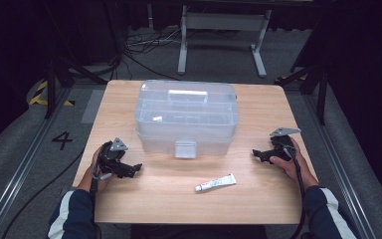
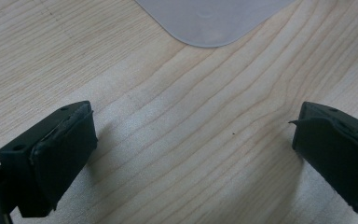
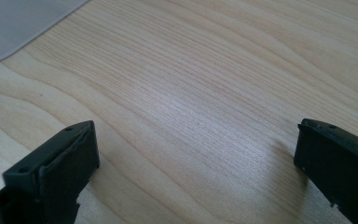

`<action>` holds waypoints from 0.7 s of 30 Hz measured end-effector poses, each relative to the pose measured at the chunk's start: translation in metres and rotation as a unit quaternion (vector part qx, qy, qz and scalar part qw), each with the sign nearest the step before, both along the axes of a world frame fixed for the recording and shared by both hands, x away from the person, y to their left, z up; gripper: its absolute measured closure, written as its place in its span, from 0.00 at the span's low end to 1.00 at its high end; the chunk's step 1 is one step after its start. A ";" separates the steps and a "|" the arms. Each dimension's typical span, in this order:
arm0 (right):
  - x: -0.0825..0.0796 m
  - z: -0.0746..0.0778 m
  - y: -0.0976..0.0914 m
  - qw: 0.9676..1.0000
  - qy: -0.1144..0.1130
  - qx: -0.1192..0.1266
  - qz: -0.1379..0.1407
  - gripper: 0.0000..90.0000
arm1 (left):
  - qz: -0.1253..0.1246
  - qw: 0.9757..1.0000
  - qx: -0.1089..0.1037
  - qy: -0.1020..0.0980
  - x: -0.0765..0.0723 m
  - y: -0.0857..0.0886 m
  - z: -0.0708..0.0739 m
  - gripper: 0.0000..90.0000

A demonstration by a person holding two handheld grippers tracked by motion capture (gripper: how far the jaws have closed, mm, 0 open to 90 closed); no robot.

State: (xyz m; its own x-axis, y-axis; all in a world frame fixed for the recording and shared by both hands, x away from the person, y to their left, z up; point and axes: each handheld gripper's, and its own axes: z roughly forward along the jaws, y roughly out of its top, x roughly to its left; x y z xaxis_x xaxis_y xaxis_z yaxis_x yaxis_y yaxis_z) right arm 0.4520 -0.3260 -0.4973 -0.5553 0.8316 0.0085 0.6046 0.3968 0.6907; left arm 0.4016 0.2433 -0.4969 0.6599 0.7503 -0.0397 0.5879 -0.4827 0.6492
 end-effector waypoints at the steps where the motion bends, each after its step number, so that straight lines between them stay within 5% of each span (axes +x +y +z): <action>1: 0.000 0.000 0.000 1.000 0.000 0.000 -0.001 0.00 | 0.000 1.000 -0.001 0.000 0.000 0.000 0.000 0.00; 21: 0.000 0.001 -0.003 1.000 0.002 -0.004 -0.001 0.00 | 0.003 1.000 -0.001 -0.003 -0.001 0.000 0.000 0.00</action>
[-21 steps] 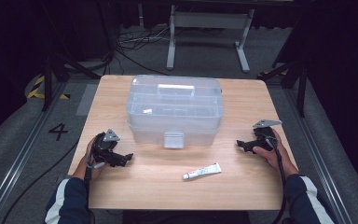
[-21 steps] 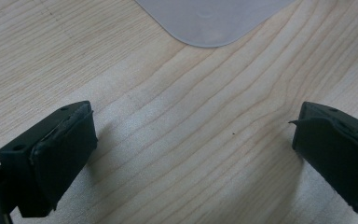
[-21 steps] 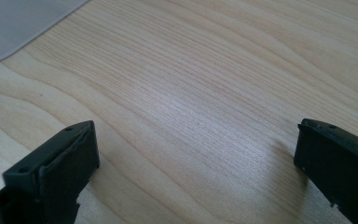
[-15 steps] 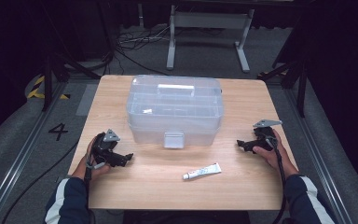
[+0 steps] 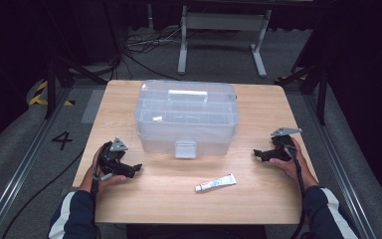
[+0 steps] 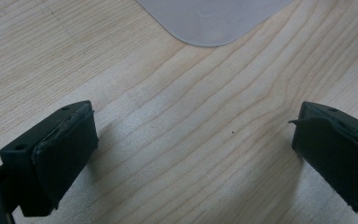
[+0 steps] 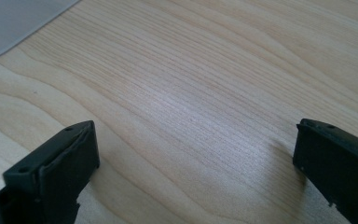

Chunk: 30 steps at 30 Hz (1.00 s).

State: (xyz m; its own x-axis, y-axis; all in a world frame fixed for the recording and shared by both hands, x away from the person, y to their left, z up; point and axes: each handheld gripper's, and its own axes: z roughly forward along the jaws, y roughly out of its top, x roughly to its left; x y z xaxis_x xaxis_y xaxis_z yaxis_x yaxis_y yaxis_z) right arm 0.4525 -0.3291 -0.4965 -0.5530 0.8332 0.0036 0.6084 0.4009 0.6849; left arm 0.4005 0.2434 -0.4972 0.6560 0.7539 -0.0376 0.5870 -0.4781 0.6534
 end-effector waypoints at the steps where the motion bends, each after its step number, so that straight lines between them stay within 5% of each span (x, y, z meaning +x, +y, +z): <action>1: 0.000 0.000 0.000 1.000 0.002 0.000 0.001 0.00 | 0.000 1.000 0.000 0.000 0.000 0.000 0.000 0.00; 3: 0.000 0.001 -0.001 1.000 0.003 -0.003 0.004 0.03 | 0.000 1.000 0.000 0.000 0.000 0.000 0.000 0.00; 5: -0.001 0.004 -0.003 1.000 0.000 0.004 0.006 0.19 | 0.000 1.000 0.000 0.000 0.000 0.000 0.000 0.00; 13: -0.007 0.017 -0.007 0.999 -0.006 0.026 0.018 0.24 | 0.002 1.000 0.001 -0.001 0.000 0.000 0.000 0.01; 19: -0.015 0.037 -0.008 0.998 -0.039 0.038 0.024 0.27 | 0.002 1.000 0.001 -0.001 0.000 0.000 0.000 0.01; 20: -0.018 0.045 -0.007 0.997 -0.060 0.036 0.031 0.30 | 0.002 1.000 0.001 -0.001 0.000 0.000 0.000 0.01; 30: -0.029 0.089 0.001 0.992 -0.106 0.048 0.043 0.32 | 0.003 1.000 0.002 -0.003 -0.001 0.000 0.000 0.01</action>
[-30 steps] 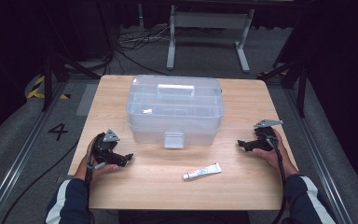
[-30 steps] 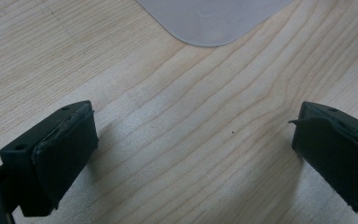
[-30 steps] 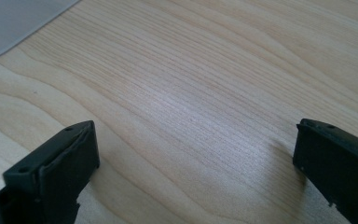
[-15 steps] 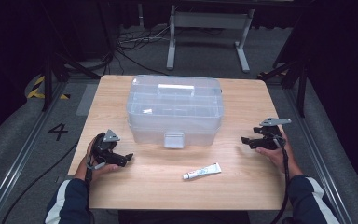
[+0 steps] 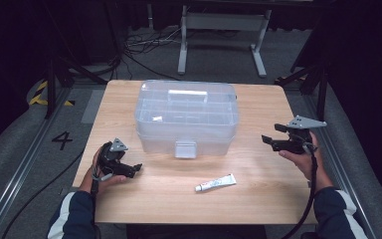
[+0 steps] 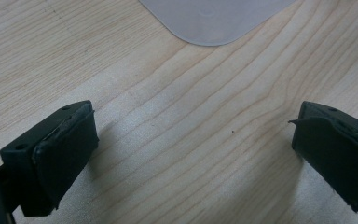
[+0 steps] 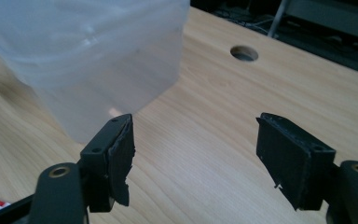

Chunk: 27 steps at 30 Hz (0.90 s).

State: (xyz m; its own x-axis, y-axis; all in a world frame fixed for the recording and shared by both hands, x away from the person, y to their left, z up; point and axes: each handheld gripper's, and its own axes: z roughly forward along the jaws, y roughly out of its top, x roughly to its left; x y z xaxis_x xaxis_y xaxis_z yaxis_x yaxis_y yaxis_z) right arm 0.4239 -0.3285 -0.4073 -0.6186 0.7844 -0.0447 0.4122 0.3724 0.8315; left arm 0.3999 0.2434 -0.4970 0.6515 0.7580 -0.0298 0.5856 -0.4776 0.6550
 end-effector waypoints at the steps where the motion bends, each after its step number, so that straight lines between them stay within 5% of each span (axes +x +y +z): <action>1: -0.001 0.006 0.002 1.000 -0.005 0.005 0.006 0.32 | 0.000 1.000 0.000 0.000 0.000 0.000 0.000 0.01; 9: 0.002 0.043 0.024 0.999 -0.044 -0.003 0.028 0.35 | 0.007 1.000 -0.003 0.003 -0.001 -0.001 0.000 0.01; 20: 0.019 0.083 0.059 0.997 -0.062 -0.009 0.056 0.39 | 0.016 1.000 0.002 0.007 -0.001 -0.002 0.001 0.01; 25: 0.030 0.092 0.088 0.995 -0.060 -0.028 0.076 0.40 | 0.016 1.000 -0.007 -0.002 0.000 -0.007 0.006 0.23; 27: 0.035 0.094 0.099 0.994 -0.056 -0.035 0.084 0.41 | 0.005 1.000 -0.010 -0.003 0.001 -0.010 0.008 0.16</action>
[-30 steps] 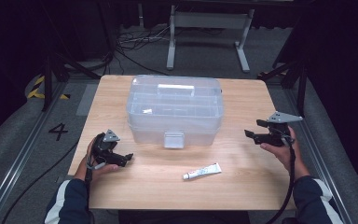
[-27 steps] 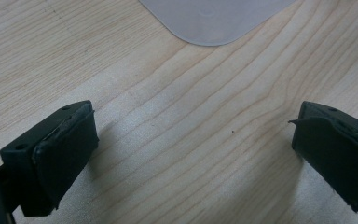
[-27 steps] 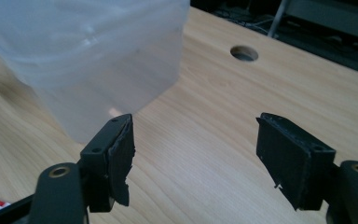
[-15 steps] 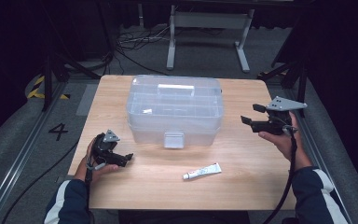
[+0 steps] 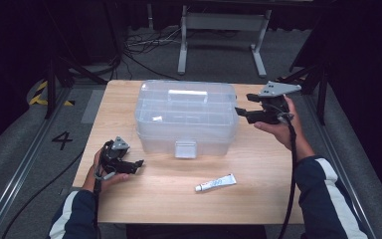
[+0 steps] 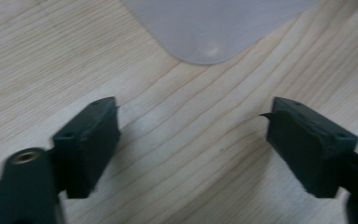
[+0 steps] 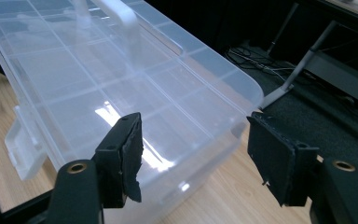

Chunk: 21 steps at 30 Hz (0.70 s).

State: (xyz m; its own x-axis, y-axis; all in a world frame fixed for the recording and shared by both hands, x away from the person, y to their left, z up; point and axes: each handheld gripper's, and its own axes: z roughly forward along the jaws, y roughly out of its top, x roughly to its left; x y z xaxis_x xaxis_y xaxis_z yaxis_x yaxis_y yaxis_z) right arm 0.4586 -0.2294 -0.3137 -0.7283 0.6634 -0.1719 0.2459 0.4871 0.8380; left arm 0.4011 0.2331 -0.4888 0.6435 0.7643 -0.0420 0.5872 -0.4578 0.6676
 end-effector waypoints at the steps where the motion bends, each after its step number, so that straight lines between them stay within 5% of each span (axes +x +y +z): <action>1: 0.002 0.000 0.005 1.000 0.002 -0.003 0.004 0.41 | -0.008 1.000 -0.002 -0.005 0.001 -0.001 0.002 0.20; 21: 0.036 0.002 0.083 0.997 0.032 -0.048 0.057 0.51 | -0.029 0.997 -0.030 -0.069 0.013 -0.018 0.034 0.18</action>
